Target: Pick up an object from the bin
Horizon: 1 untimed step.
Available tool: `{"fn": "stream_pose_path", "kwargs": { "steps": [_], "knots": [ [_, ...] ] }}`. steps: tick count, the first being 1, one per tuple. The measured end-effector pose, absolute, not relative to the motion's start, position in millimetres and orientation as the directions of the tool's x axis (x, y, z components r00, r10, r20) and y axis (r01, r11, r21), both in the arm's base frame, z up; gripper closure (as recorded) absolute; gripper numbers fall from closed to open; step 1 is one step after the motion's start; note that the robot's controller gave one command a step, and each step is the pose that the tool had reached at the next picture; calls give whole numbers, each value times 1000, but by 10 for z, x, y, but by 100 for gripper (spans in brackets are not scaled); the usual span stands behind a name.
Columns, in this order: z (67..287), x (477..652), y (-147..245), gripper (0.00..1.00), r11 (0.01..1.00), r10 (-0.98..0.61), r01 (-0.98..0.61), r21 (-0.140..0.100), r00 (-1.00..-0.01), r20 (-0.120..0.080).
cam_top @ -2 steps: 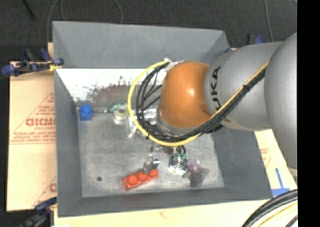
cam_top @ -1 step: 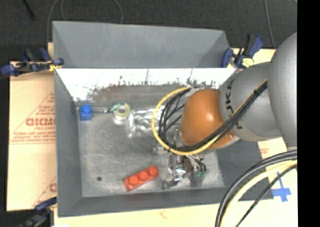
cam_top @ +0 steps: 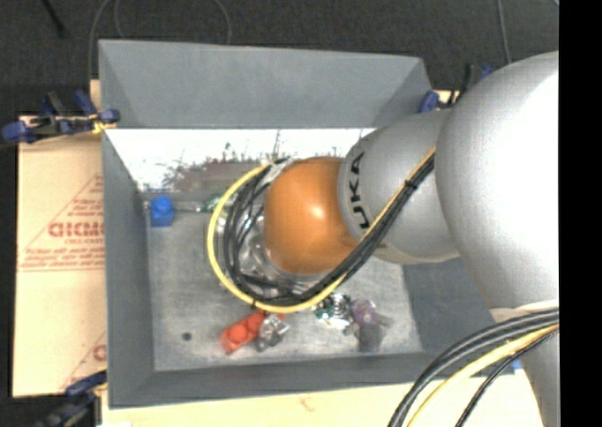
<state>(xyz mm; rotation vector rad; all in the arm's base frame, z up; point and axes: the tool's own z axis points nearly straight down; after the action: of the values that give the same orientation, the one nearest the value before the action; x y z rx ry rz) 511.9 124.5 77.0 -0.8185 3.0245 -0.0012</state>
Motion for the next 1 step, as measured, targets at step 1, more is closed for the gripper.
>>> {"fn": "stream_pose_path", "kwargs": {
  "steps": [1],
  "knots": [
    [803,5116,1235,100,864,-504,-504,-2,-864,2]
  ]
}}
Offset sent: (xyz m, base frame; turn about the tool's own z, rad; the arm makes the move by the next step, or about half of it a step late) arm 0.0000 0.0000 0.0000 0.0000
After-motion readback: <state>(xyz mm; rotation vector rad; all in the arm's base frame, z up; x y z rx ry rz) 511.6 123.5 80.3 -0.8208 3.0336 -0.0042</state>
